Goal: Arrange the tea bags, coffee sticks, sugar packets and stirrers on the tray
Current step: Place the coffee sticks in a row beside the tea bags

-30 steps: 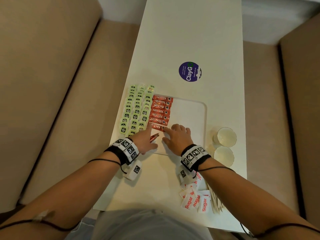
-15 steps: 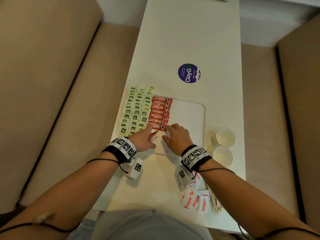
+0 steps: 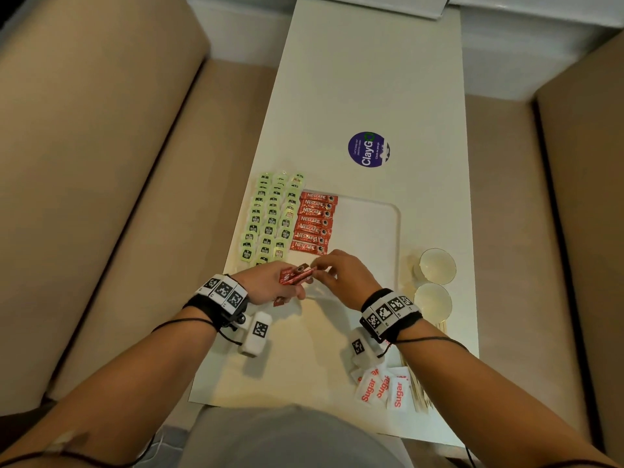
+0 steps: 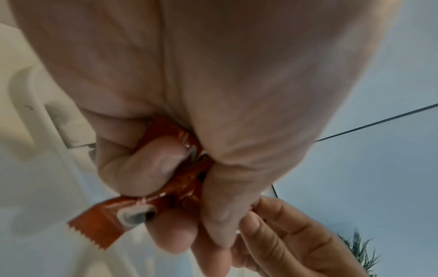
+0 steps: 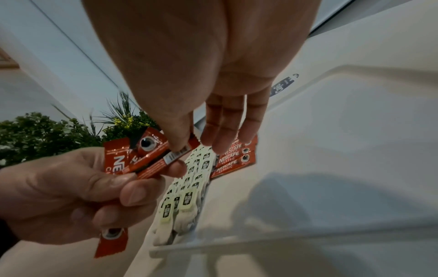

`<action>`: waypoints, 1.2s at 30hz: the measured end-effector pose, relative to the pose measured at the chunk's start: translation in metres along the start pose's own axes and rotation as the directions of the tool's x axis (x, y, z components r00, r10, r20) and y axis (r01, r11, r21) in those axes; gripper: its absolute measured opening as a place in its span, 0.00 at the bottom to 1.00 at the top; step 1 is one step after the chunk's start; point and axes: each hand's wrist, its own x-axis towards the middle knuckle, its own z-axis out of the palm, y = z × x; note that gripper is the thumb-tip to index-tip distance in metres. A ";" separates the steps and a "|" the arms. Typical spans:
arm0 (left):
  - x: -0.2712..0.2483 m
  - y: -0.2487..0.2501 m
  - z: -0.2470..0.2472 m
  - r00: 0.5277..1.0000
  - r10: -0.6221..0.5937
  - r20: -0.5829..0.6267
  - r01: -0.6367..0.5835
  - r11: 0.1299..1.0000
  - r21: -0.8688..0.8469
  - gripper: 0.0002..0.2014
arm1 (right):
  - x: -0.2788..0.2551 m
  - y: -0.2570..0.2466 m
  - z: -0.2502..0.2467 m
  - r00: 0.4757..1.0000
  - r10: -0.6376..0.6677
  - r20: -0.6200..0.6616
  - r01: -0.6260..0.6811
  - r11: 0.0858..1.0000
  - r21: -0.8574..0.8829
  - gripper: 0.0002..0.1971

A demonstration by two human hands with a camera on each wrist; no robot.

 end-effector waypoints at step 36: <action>-0.017 -0.006 0.002 0.934 0.084 -0.348 -0.088 0.996 0.005 0.09 | -0.012 -0.029 0.019 0.954 0.193 -0.231 -0.040 0.842 0.539 0.16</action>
